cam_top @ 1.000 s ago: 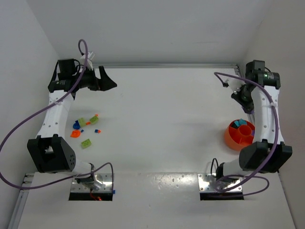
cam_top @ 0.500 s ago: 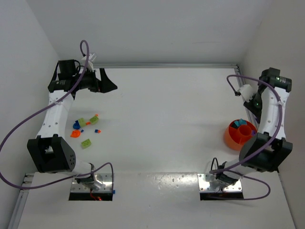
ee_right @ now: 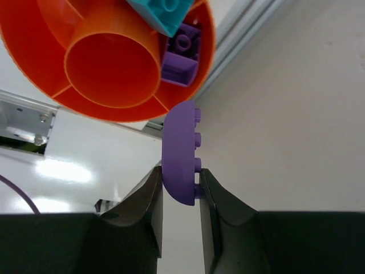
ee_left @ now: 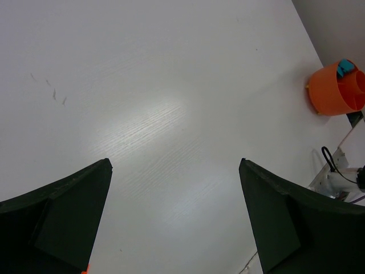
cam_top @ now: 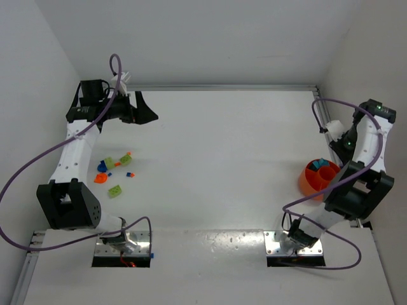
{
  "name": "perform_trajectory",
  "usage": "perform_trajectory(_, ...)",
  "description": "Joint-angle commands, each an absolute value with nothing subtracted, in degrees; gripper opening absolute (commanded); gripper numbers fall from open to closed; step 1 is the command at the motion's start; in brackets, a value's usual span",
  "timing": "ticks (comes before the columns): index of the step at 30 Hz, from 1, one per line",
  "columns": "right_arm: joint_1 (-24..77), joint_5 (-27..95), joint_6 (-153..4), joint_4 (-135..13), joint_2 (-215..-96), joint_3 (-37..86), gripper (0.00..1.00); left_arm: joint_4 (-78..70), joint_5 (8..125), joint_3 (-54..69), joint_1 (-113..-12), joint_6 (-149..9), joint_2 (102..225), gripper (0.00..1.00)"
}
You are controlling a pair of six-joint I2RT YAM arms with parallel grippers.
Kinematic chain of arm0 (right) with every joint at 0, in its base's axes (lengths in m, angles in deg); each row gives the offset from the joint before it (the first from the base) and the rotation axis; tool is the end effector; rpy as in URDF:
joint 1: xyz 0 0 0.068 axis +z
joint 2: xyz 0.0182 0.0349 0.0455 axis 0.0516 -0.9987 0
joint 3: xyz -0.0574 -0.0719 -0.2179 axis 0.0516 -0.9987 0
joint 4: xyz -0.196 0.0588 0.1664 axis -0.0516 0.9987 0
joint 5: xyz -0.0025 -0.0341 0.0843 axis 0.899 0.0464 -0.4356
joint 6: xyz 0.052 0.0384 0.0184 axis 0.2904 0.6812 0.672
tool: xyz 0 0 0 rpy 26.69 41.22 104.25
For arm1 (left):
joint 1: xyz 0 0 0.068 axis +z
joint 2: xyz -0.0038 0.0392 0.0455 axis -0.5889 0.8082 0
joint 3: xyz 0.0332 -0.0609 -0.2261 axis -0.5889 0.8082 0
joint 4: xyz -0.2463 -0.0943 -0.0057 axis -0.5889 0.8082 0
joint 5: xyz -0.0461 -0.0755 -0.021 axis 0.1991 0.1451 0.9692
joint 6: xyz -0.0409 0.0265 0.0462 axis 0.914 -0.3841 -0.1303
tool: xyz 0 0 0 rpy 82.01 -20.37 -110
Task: Sort the legos into containers by color
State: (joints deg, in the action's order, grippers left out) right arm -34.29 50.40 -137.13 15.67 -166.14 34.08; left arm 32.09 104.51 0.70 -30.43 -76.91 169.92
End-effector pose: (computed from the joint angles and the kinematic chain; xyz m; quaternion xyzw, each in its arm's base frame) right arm 0.2469 -0.1598 0.2450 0.2086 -0.9734 0.0935 0.0117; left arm 0.3305 -0.0062 0.3181 0.1010 0.8349 -0.3494 0.4131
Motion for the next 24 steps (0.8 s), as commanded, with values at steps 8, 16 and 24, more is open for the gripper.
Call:
perform_trajectory(8, -35.1, 47.4, -138.2, 14.2, -169.4, 31.7, 0.04, 31.3, 104.0, 0.2, -31.5, -77.1, 170.1, 1.0)
perform_trajectory(16, -35.1, 47.4, -138.2, 11.9, -172.2, 32.2, 0.05, 31.3, 103.5, 0.8, -31.5, -77.1, 169.6, 1.0)
perform_trajectory(24, -34.5, 46.4, -137.6, 9.9, -175.2, 34.1, 0.11, 31.3, 102.5, 1.8, -31.5, -77.1, 169.1, 1.0)
